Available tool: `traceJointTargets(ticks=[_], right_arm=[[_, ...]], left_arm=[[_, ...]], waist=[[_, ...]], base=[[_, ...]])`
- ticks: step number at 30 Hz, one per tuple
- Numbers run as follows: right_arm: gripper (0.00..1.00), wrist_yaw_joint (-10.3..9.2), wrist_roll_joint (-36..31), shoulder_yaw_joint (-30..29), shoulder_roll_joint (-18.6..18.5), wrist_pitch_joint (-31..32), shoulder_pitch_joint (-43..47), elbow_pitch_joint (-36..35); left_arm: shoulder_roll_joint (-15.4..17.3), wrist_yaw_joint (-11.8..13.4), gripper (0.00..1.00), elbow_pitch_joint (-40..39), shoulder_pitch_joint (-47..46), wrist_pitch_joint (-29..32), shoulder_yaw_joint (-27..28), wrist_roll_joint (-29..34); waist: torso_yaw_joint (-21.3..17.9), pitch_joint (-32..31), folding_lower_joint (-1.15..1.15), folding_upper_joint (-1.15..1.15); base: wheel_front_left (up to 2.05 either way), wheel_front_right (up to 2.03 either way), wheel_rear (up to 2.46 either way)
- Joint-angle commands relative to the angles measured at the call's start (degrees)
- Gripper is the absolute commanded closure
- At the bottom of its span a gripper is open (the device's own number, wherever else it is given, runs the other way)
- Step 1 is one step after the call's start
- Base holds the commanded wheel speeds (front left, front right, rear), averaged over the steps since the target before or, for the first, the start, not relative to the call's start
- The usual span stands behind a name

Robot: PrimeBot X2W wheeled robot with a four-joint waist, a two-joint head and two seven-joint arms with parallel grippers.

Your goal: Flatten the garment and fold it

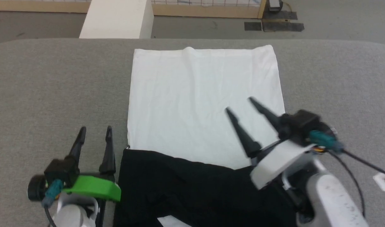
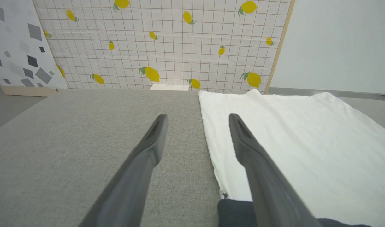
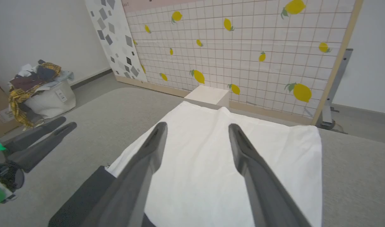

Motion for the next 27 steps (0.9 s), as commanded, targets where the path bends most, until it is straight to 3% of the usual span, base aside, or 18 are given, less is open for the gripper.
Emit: traceJointTargets(ticks=[1,9,16,22,27], right_arm=[[0.00,-0.08,-1.28,-2.31,0.00,-1.12,0.85,-1.36],[0.00,-0.08,-4.94,-12.71,0.00,-3.42,1.43,-4.77],[0.00,-0.08,-4.08,-15.13,0.00,-4.04,-0.38,-6.93],[0.00,-0.08,-2.99,-14.97,0.00,-5.25,-2.09,-7.69],[0.00,-0.08,-2.02,-14.57,0.00,-6.29,-3.03,-7.85]], left_arm=[[1.39,-0.33,0.00,0.22,-2.76,0.29,-0.44,0.40],[10.39,-0.43,0.00,1.48,-17.86,9.83,-5.47,-3.01],[20.31,-0.44,0.00,4.96,-34.35,26.52,-10.82,-12.81],[24.52,-0.20,0.00,8.70,-44.66,39.35,-10.18,-17.08],[26.84,2.25,0.00,10.23,-49.70,47.99,-9.32,-17.59]], waist=[[-1.51,1.97,0.00,0.66],[-5.07,9.92,0.00,0.66],[-8.74,18.36,0.00,0.66],[-12.06,23.32,0.00,0.66],[-14.23,26.10,0.00,0.66]], base=[[0.00,0.00,0.00],[0.00,0.00,0.00],[0.00,0.00,0.00],[0.00,0.00,0.00],[0.00,0.00,0.00]])
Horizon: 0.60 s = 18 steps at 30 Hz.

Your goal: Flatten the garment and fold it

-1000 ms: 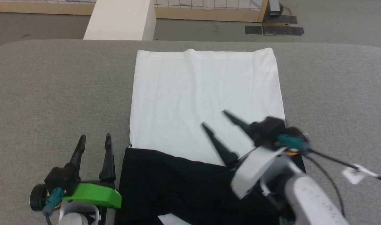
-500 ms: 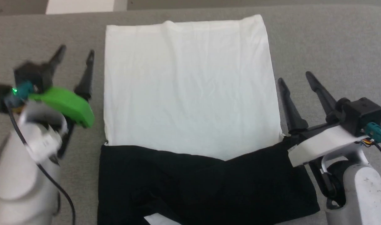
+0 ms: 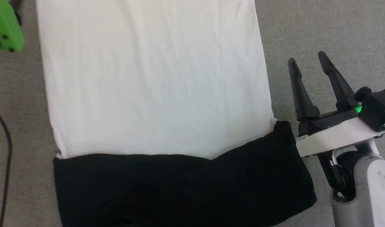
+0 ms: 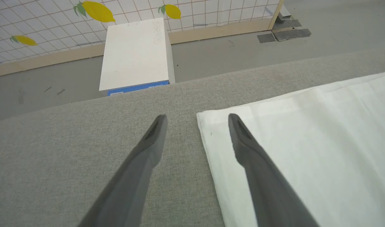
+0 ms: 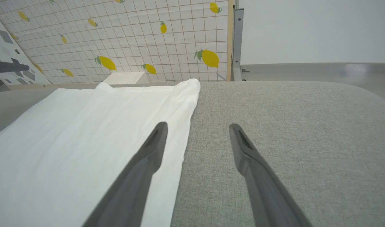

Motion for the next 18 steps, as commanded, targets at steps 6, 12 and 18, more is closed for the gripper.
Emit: traceJointTargets(ticks=[6,12,18], right_arm=[[0.00,-0.08,1.58,0.23,0.03,-1.58,-1.29,-0.35],[0.00,-0.08,2.17,0.56,0.03,-2.54,-1.62,0.30],[0.00,-0.08,1.86,1.62,0.03,-2.54,-2.34,0.80]], left_arm=[[2.23,4.35,0.00,-0.12,-4.43,7.78,1.52,-0.31],[4.14,7.95,0.00,-1.07,-4.97,13.55,1.77,0.85],[6.16,10.66,0.55,-2.73,-4.03,17.41,1.47,2.56]], waist=[[-5.88,7.21,-0.01,0.66],[-6.60,8.75,-0.01,0.66],[-6.37,9.10,-0.01,0.66]], base=[[0.00,0.00,0.00],[0.00,0.00,0.00],[0.00,0.00,0.00]])
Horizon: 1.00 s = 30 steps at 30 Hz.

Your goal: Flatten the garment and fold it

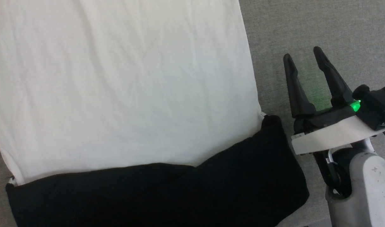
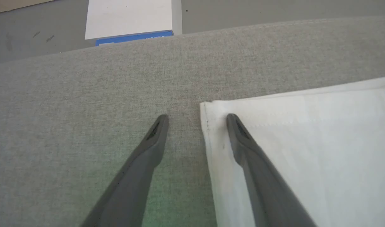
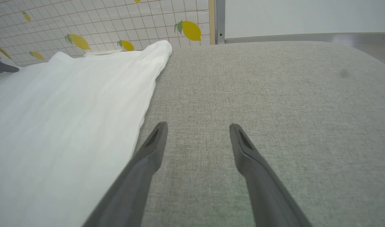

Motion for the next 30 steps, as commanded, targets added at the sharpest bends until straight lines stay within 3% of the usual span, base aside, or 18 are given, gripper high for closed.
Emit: traceJointTargets(ticks=[1,2,8,12,21,25,30], right_arm=[[0.00,-0.08,-0.57,0.51,0.04,0.12,-1.56,-0.06],[0.00,-0.08,-0.99,0.69,0.04,0.31,-1.99,-0.14],[0.00,-0.08,-3.35,1.83,0.04,2.20,-9.95,-0.66],[0.00,-0.08,-3.48,1.92,0.04,4.98,-20.11,2.32],[0.00,-0.08,-0.62,0.30,0.04,16.94,-45.48,26.39],[0.00,-0.08,-4.41,-0.26,0.04,24.07,-51.36,36.13],[0.00,-0.08,-9.24,-1.49,0.04,32.50,-55.15,43.52]], left_arm=[[0.75,0.37,0.84,0.10,0.40,0.90,-0.43,0.37],[0.80,0.28,1.00,-0.23,0.47,1.00,-0.59,0.39],[0.27,-0.91,1.00,-1.68,0.39,-1.24,-1.65,0.33],[-0.63,-1.91,1.00,-1.53,-0.55,-3.19,-2.61,0.24],[-4.07,-4.80,1.00,-0.29,-4.18,-8.49,-5.55,-0.06],[-5.74,-5.99,1.00,0.57,-5.62,-11.00,-7.15,0.19],[-7.00,-7.27,1.00,1.18,-6.80,-13.48,-8.77,0.57]], waist=[[0.18,0.10,-0.01,0.66],[0.30,0.14,-0.01,0.66],[1.46,0.31,-0.01,0.66],[2.59,0.43,-0.01,0.66],[6.98,2.00,-0.01,0.66],[9.23,2.43,-0.01,0.66],[11.46,2.54,-0.01,0.66]], base=[[0.00,0.00,0.00],[0.00,0.00,0.00],[0.00,0.00,0.00],[0.00,0.00,0.00],[0.00,0.00,0.00],[0.00,0.00,0.00],[0.00,0.00,0.00]])
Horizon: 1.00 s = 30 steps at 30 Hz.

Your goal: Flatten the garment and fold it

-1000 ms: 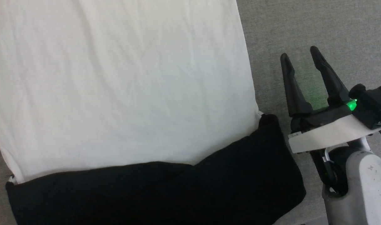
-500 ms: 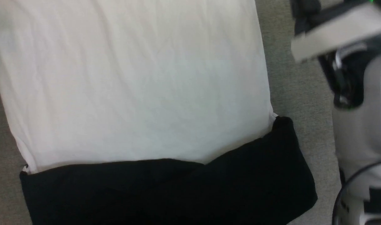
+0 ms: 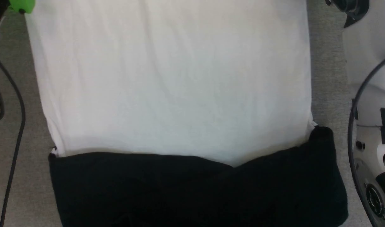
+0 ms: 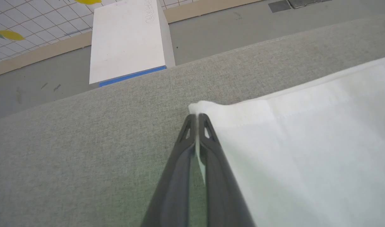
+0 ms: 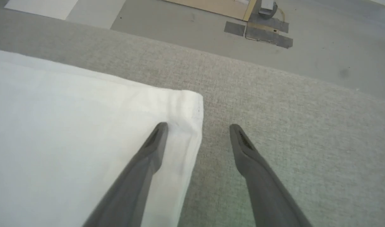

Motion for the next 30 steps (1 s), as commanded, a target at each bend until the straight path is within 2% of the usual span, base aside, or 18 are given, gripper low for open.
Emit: traceJointTargets(ticks=[1,2,5,8,11,14,23,30], right_arm=[[0.00,-0.08,-1.13,-0.40,0.05,1.66,-1.41,1.08],[0.38,-0.08,-2.13,-0.57,0.05,3.03,-1.82,1.82],[1.00,-0.08,-4.66,-1.38,0.05,5.99,-2.47,2.89],[1.00,-0.08,-7.24,-2.20,0.05,7.37,-2.69,2.26],[1.00,-0.08,-8.78,-2.57,0.05,5.66,-3.05,0.62],[1.00,-0.08,-9.36,-2.70,0.05,1.56,-3.49,-0.89],[1.00,-0.08,-9.00,-1.73,0.05,-13.85,-4.00,-2.21],[1.00,-0.08,-4.49,2.16,0.05,-23.48,0.62,-1.18]], left_arm=[[-0.42,-0.51,1.00,0.12,-1.46,-0.84,-0.37,0.35],[-0.56,-0.72,1.00,0.20,-1.73,-1.32,-0.65,0.46],[-0.88,-1.16,1.00,0.58,-2.23,-2.27,-1.21,0.51],[-1.20,-1.56,1.00,1.01,-2.72,-3.44,-1.61,0.44],[-1.06,-2.00,1.00,1.19,-3.54,-7.12,-1.62,1.03],[-0.53,-1.87,1.00,2.49,-4.26,-11.83,-1.35,2.37],[0.95,1.08,1.00,7.20,-6.04,-27.13,-0.51,7.47],[0.49,-0.31,1.00,10.53,-1.27,-34.19,-0.84,6.20]], waist=[[1.76,0.29,0.00,0.66],[2.08,0.26,0.00,0.66],[2.52,0.16,0.00,0.66],[2.57,0.07,0.00,0.66],[2.25,0.12,0.00,0.66],[1.70,0.07,0.00,0.66],[0.22,-2.16,0.00,0.66],[-0.31,-8.56,0.00,0.66]], base=[[0.00,0.00,0.00],[0.00,0.00,0.00],[0.00,0.00,0.00],[0.00,0.00,0.00],[0.00,0.00,0.00],[0.00,0.00,0.00],[0.00,0.00,0.00],[0.00,0.00,0.00]])
